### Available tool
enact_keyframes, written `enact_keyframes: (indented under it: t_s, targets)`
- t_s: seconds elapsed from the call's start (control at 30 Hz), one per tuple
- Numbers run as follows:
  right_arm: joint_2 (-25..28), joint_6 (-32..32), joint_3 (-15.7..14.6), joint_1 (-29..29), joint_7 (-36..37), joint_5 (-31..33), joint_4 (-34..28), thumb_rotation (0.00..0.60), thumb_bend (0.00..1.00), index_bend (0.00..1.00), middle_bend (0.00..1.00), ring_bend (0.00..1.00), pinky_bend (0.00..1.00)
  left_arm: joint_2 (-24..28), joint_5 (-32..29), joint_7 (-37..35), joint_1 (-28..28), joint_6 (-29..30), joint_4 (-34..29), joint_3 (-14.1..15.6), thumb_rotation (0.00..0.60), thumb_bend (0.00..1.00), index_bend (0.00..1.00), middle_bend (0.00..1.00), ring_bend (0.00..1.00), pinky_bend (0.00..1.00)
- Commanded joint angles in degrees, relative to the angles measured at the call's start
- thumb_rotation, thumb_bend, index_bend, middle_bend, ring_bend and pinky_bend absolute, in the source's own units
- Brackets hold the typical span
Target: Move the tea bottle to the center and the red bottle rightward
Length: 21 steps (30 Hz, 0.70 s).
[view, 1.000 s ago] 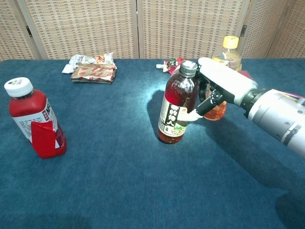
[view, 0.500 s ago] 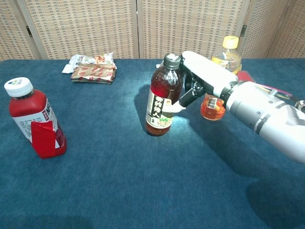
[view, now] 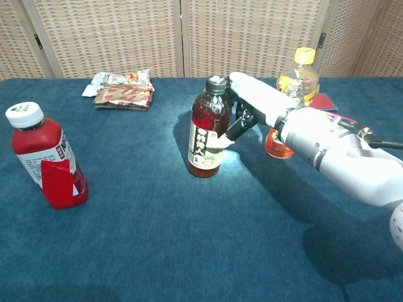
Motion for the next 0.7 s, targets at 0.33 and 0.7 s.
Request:
enact_keyframes:
  t_s: [0.33,0.7]
  targets:
    - [-0.3,-0.3,0.2,1.0,-0.2,1.1,0.4,0.600,0.08,0.44,0.54,0.50,0.62,0.1,0.1,-0.2,0.0,0.0,-0.1,0.1,0.600,0.09,0.46,0.34,0.41,0.68]
    - [0.6,-2.5,-0.5,1.5,-0.2,2.4,0.2,0.600,0.07,0.38,0.39,0.45,0.62,0.2,0.1,-0.2,0.0,-0.2,-0.2,0.2,0.600,0.09,0.46,0.34,0.41,0.68]
